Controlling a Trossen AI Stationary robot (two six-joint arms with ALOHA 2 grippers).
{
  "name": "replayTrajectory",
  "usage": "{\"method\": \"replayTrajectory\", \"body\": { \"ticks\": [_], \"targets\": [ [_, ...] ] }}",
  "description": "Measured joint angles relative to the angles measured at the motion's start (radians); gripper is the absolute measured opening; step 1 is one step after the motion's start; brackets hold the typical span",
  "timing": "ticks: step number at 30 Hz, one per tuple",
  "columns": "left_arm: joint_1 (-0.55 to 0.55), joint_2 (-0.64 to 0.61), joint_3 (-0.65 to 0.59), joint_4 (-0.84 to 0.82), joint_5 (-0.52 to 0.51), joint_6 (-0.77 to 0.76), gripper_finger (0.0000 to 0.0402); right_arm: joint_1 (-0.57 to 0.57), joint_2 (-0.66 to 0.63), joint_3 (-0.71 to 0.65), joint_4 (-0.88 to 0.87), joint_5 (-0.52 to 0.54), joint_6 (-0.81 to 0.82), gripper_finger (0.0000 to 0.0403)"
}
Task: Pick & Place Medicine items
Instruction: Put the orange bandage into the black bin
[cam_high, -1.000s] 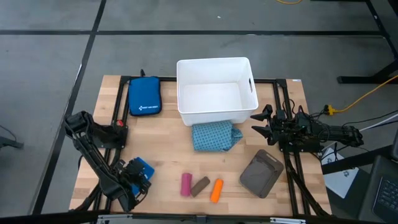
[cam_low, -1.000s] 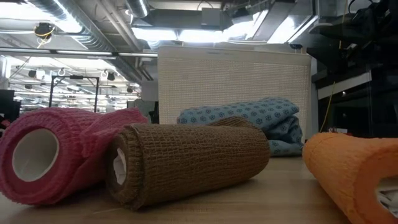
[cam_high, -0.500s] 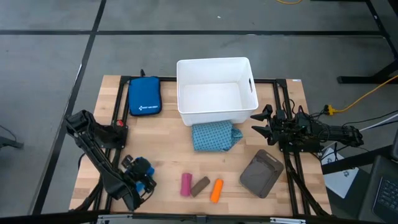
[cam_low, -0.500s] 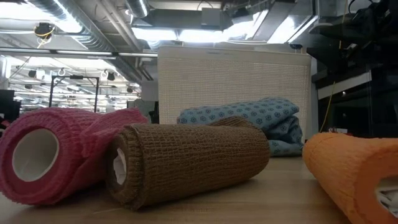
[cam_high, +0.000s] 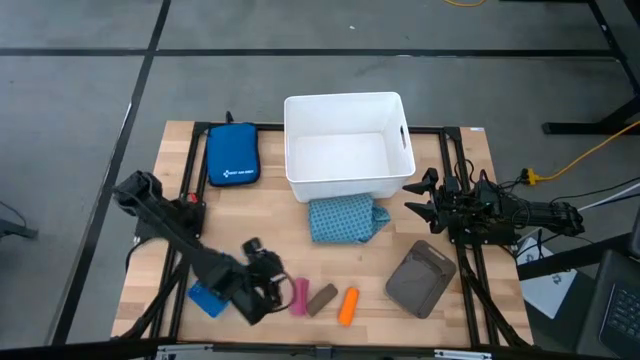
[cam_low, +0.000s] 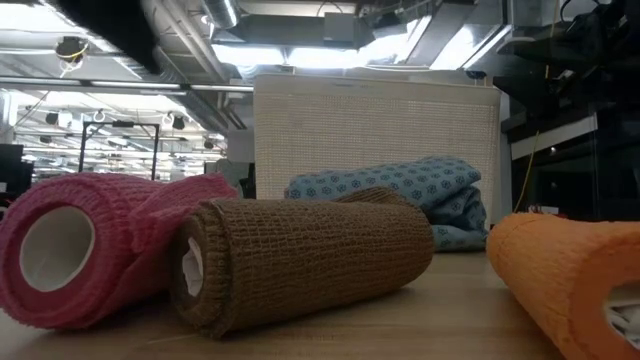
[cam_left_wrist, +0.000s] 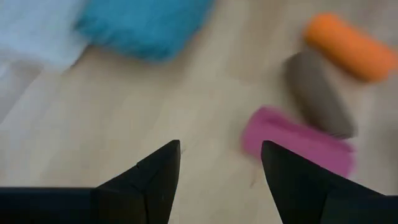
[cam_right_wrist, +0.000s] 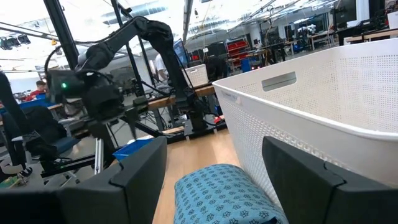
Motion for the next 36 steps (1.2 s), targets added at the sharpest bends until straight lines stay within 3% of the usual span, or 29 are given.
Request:
{"method": "replayTrajectory", "body": {
  "ticks": [3, 6, 9, 13, 16, 19, 21, 27, 29, 31, 33, 36],
  "targets": [
    [0.04, 0.011, 0.001, 0.144, 0.057, 0.256, 0.0223, 0.0, 0.0, 0.0, 0.0, 0.0, 0.0, 0.0266],
    [0.077, 0.024, 0.001, 0.199, 0.133, 0.404, 0.0223, 0.0, 0.0, 0.0, 0.0, 0.0, 0.0, 0.0266],
    [0.117, 0.037, 0.001, 0.19, 0.218, 0.422, 0.0223, 0.0, 0.0, 0.0, 0.0, 0.0, 0.002, 0.0266],
    [0.176, 0.053, 0.0, 0.183, 0.278, 0.276, 0.0223, 0.0, 0.0, 0.0, 0.0, 0.0, 0.002, 0.0266],
    [0.174, 0.075, 0.0, 0.195, 0.329, 0.428, 0.0219, 0.0, 0.0, 0.0, 0.0, 0.0, 0.002, 0.0266],
    [0.143, 0.106, 0.0, 0.196, 0.324, 0.594, 0.021, 0.0, 0.0, 0.0, 0.0, 0.0, 0.002, 0.0266],
    [0.128, 0.123, 0.0, 0.218, 0.346, 0.621, 0.0203, 0.0, 0.0, 0.0, 0.0, 0.0, 0.002, 0.0266],
    [0.128, 0.136, 0.0, 0.234, 0.332, 0.252, 0.02, 0.0, 0.0, 0.0, -0.002, 0.0, 0.002, 0.0266],
    [0.128, 0.136, 0.0, 0.248, 0.32, 0.208, 0.02, 0.0, 0.0, 0.0, -0.002, 0.0, 0.002, 0.0266],
    [0.119, 0.136, 0.0, 0.267, 0.322, 0.255, 0.0199, 0.0, 0.0, 0.0, -0.002, 0.0, 0.003, 0.0266],
    [0.097, 0.136, 0.0, 0.275, 0.318, 0.394, 0.0196, 0.0, 0.0, 0.0, -0.002, 0.0, 0.006, 0.0266],
    [0.064, 0.136, 0.0, 0.279, 0.231, 0.541, 0.019, 0.0, 0.0, 0.0, -0.001, 0.0, 0.003, 0.0266]
  ]
}}
